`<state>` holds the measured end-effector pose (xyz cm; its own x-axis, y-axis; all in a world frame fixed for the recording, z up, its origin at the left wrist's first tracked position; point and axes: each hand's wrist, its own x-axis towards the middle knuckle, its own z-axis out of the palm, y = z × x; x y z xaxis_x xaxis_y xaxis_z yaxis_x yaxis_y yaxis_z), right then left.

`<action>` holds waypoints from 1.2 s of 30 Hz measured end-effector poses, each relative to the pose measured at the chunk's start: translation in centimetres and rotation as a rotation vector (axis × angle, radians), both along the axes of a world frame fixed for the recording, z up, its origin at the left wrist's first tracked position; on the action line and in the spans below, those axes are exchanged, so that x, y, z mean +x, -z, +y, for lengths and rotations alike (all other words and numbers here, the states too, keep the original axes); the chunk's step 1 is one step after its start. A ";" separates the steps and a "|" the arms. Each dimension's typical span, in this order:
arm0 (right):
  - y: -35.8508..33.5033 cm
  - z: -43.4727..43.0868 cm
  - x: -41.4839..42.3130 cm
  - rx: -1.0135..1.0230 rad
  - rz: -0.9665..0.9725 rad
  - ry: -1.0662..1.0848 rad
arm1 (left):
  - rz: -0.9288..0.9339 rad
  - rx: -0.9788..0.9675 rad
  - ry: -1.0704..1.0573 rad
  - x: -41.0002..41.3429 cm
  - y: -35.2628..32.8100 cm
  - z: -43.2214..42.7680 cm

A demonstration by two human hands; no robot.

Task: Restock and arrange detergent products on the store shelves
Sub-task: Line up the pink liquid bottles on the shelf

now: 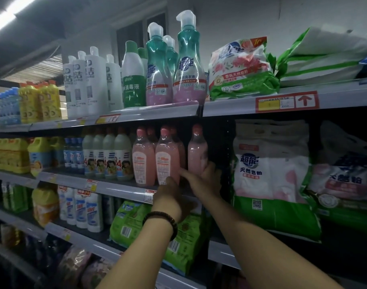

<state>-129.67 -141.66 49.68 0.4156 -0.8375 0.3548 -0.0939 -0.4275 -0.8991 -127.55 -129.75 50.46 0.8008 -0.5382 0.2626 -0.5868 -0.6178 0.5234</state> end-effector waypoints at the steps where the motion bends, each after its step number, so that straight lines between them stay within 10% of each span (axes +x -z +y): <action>1: 0.1 -0.1 -0.1 0.032 -0.061 -0.028 | -0.010 0.010 -0.009 0.0 -0.1 0.0; 15: 0.6 -0.1 0.2 0.017 -0.259 0.072 | 0.020 -0.073 -0.046 0.9 0.3 0.7; 28: 1.1 -0.1 1.4 -0.160 -0.142 0.292 | -0.402 -0.690 -0.221 4.8 3.0 -2.8; 36: 1.6 -0.5 1.7 -0.199 -0.134 0.306 | -0.237 -0.800 -0.276 5.2 3.6 -4.8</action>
<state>-127.92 -142.18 48.07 0.0966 -0.8247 0.5573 -0.1317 -0.5656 -0.8141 -122.34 -134.51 46.85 0.7516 0.0830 0.6543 -0.6190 -0.2536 0.7433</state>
